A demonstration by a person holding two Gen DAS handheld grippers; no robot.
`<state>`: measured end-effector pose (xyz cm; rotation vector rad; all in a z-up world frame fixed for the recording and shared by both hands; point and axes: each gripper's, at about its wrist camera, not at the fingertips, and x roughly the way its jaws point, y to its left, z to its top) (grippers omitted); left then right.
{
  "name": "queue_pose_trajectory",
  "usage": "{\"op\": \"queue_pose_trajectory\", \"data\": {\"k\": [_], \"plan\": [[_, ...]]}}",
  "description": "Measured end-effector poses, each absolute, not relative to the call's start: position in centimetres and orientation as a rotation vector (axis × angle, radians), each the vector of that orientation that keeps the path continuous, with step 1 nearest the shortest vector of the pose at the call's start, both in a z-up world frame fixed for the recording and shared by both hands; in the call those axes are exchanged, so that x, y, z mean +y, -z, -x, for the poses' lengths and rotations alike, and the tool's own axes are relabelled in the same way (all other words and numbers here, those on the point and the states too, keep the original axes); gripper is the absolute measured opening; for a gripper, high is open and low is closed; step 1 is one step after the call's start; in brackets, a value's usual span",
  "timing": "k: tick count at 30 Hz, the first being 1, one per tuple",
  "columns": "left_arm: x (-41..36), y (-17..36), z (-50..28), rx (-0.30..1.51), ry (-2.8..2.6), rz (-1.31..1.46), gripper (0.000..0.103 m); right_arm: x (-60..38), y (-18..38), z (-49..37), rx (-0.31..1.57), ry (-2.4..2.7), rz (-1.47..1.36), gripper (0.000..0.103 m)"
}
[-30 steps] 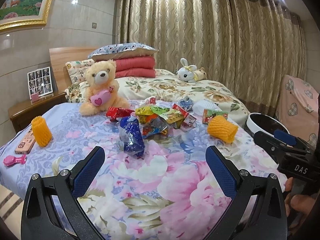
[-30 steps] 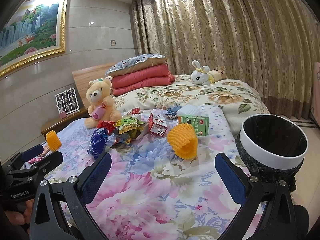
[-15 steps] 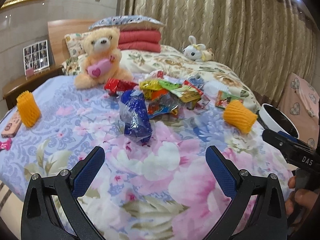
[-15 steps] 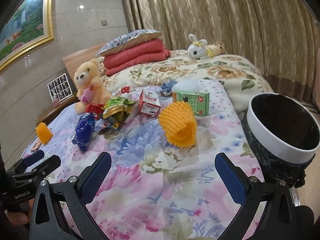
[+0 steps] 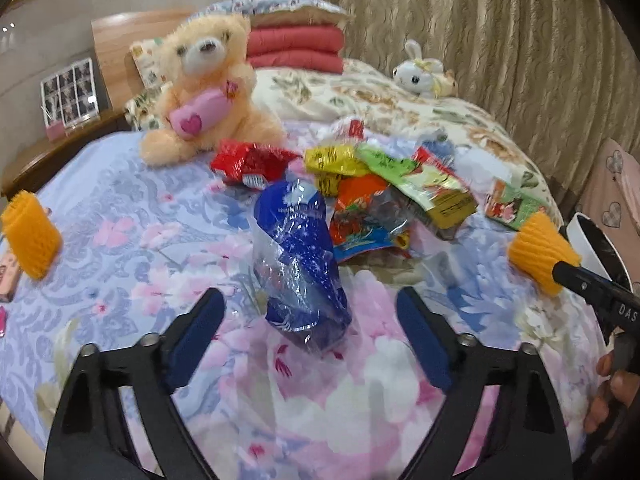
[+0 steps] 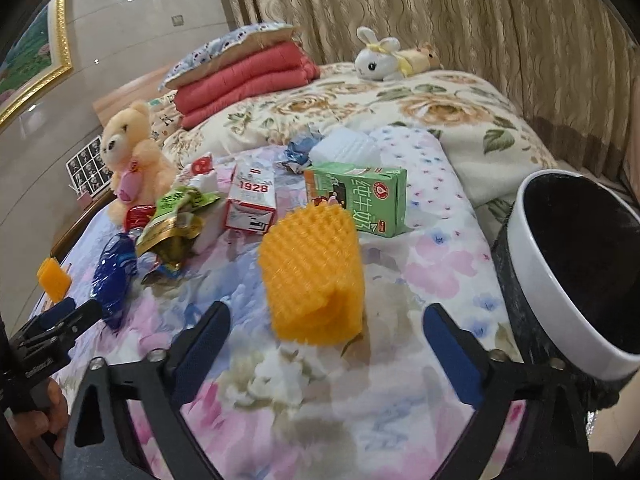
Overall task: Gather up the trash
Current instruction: 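Grasp the blue plastic bag with the left tool while the right grasps the orange foam net, then carry both items over the black bin and open both tools to drop them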
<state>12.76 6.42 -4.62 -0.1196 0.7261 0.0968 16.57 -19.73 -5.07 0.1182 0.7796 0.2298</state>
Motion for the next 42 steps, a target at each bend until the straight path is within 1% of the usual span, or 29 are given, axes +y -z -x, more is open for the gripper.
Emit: {"op": "queue_pose_trajectory", "data": {"k": [1,2,3,4,5,6,7,9,11,12,18,23,42], "plan": [[6.6,4.9,-13.1,0.743,-0.089,0.129,0.074,-19.8,5.3,-17.1,0.795,-0.229,-0.119,0.081],[6.7,5.2,-13.5,0.765,-0.077,0.141,0.069,-19.8,5.5,-17.4,0.808,-0.234,-0.124,0.077],[6.6,5.4,-13.8,0.778,-0.067,0.144,0.057,-19.9,5.7,-17.7,0.819,-0.243,-0.134,0.067],[6.5,5.5,-13.9,0.791,-0.047,0.147,0.044,-19.8,5.8,-17.8,0.828,-0.253,-0.14,0.056],[6.4,5.6,-14.0,0.797,-0.03,0.148,0.037,-19.8,5.9,-17.9,0.836,-0.266,-0.146,0.049],[6.3,5.7,-13.9,0.799,-0.019,0.148,0.034,-19.7,5.9,-17.9,0.837,-0.271,-0.144,0.041],[6.2,5.6,-13.7,0.792,-0.015,0.145,0.03,-19.7,5.9,-17.7,0.827,-0.277,-0.143,0.038],[6.0,5.5,-13.2,0.78,-0.009,0.139,0.027,-19.7,5.7,-17.1,0.811,-0.298,-0.154,0.031],[5.8,5.3,-12.6,0.772,0.001,0.14,0.023,-19.9,5.5,-16.9,0.805,-0.305,-0.166,0.03],[5.8,5.2,-12.2,0.768,0.006,0.139,0.023,-20.1,5.4,-16.6,0.8,-0.312,-0.175,0.028],[4.3,3.6,-9.6,0.714,0.051,0.123,0.022,-21.0,4.6,-14.9,0.776,-0.323,-0.211,0.027],[0.9,2.8,-8.6,0.704,0.146,0.083,0.022,-21.9,4.3,-13.9,0.768,-0.317,-0.23,0.027],[-11.5,1.0,-10.8,0.694,0.406,-0.064,0.022,-29.7,1.7,-11.5,0.707,-0.195,-0.27,0.027]]}}
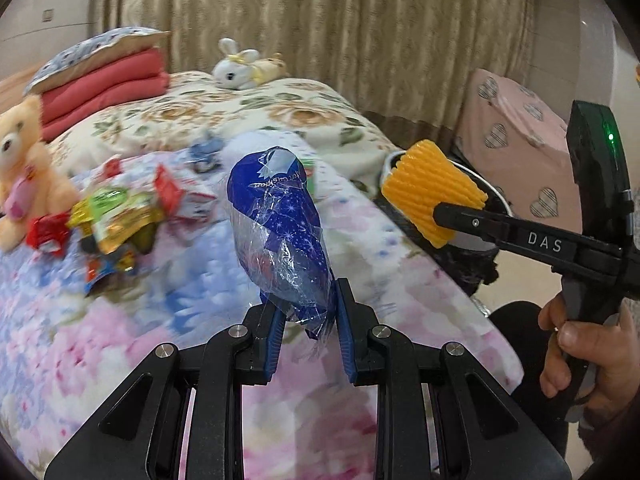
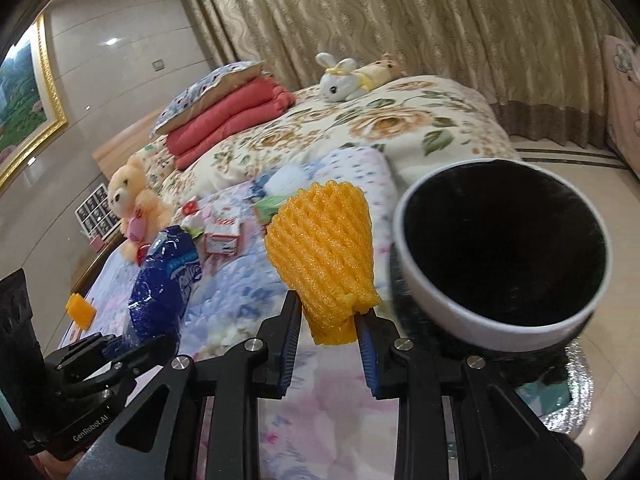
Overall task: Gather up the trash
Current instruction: 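Carry both items over the black bin and open both tools to drop them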
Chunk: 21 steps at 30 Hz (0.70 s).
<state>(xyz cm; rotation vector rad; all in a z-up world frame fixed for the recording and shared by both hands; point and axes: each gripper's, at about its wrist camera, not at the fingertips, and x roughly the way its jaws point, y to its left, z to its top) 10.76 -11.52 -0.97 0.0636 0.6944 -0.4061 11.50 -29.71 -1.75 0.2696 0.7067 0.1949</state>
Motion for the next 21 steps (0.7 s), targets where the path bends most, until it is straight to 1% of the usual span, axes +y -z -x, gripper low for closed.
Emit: {"op": "queue_pose_trajectory", "data": {"k": [21], "plan": [[-22.7,-0.7,-14.5,0.695,0.602,-0.16,0.022,-39.0,0.5,-11.5,0.698,-0.022,-0.301,0.028]]}}
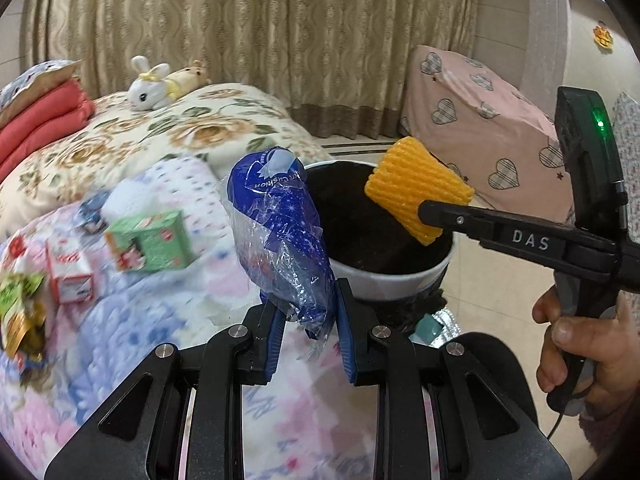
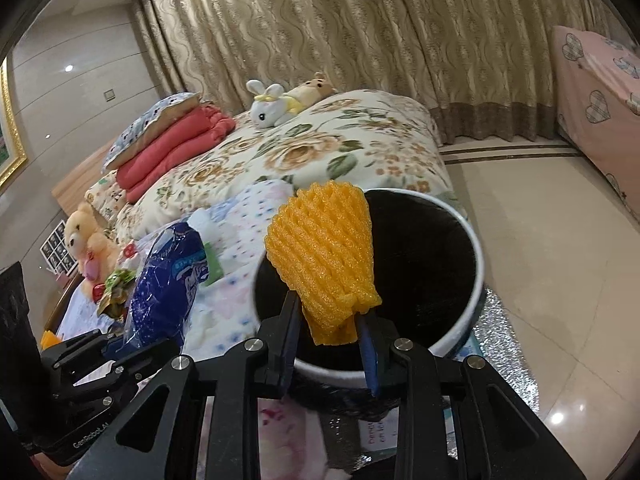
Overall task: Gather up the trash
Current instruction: 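Carry both items over the black bin and open both tools to drop them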
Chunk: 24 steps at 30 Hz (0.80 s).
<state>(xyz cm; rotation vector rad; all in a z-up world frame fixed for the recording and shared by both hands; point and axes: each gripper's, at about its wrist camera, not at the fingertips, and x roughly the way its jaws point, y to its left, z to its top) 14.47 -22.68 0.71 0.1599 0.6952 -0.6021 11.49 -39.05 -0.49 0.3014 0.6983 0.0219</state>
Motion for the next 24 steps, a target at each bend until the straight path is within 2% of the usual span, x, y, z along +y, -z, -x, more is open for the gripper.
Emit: {"op": "queue_pose_trajectory", "data": {"k": [24], "plan": [[-28.3,-0.2,-18.0,0.771,0.688,-0.199,0.024,-43.0,1.7,-13.6,0.749,0.003,-0.343,0.031]]}}
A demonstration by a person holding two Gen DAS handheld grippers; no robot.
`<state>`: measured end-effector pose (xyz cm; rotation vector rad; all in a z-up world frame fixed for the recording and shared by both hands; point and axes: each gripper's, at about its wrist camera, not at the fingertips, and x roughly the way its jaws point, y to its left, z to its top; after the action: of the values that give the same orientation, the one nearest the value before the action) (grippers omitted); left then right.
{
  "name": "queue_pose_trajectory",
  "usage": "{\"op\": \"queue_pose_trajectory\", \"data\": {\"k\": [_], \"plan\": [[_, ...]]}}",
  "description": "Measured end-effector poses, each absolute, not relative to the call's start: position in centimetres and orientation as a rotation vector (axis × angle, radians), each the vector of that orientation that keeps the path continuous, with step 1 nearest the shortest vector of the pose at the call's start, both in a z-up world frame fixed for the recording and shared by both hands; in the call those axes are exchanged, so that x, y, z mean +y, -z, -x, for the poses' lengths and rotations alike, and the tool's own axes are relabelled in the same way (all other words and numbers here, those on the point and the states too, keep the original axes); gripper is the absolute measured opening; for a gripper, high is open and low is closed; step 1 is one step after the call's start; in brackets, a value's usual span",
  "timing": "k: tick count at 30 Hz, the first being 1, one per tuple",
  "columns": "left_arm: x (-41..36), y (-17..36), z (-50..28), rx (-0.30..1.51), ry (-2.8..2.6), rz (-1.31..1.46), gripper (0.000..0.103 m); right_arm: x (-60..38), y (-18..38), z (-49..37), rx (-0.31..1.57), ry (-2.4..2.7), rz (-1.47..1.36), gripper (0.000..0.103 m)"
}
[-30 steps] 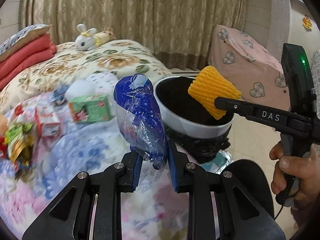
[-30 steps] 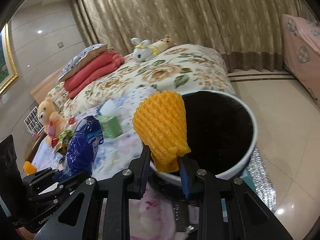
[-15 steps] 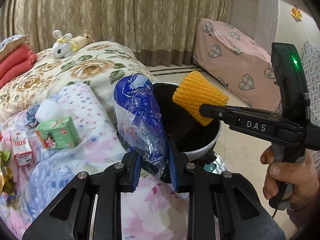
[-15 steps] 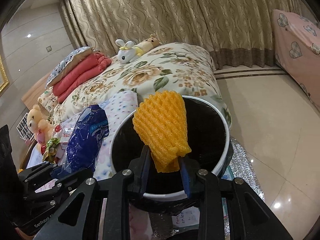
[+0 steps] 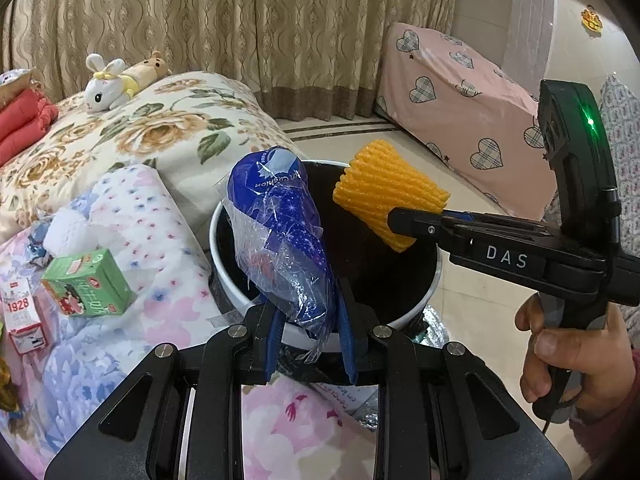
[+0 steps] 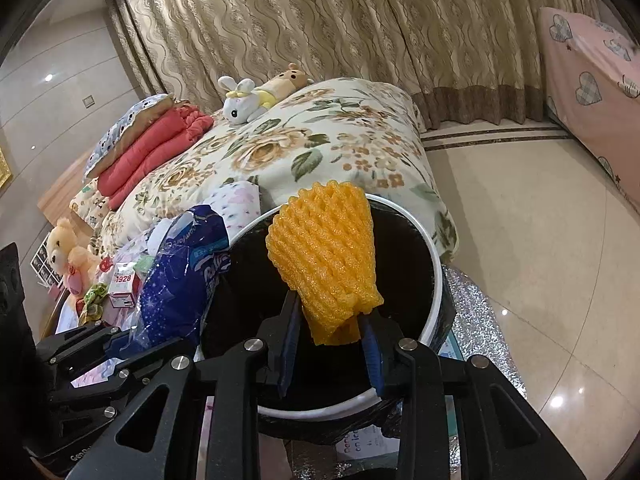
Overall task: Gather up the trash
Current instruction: 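Carry both items over the black bin and open both tools to drop them, then grasp the orange snack wrapper with the left tool while the right grasps the green juice box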
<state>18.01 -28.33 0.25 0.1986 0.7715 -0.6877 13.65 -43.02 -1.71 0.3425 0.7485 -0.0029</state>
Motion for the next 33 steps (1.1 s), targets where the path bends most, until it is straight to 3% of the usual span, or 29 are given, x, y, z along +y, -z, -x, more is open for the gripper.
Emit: {"op": "queue_pose_trajectory", "data": {"k": [3,6,7,13,19,33], "plan": [[-28.3,-0.2,-18.4,0.787,0.692,-0.163,0.039,-43.3,1.9,-13.8,0.757,0.0,-0.352,0.034],[-28.0,-0.3,-18.6,0.79,0.696,-0.128,0.052,-43.7,2.0,-13.9,0.763,0.006,-0.372,0.058],[-27.9,-0.3,-18.5,0.787,0.689,-0.126,0.055,-43.8,2.0,-14.0,0.762,0.008,-0.377,0.061],[-25.9,-0.4,-18.0,0.767,0.648,-0.083,0.069,-43.7,1.8,-13.7,0.742,0.013,-0.39,0.07],[-22.6,0.0,-17.1,0.764,0.576,-0.033,0.072,-42.1,1.5,-13.6,0.725,-0.012,-0.401,0.083],[-12.4,1.7,-15.1,0.771,0.381,0.078,0.075,-33.6,1.8,-14.0,0.739,-0.164,-0.349,0.089]]}}
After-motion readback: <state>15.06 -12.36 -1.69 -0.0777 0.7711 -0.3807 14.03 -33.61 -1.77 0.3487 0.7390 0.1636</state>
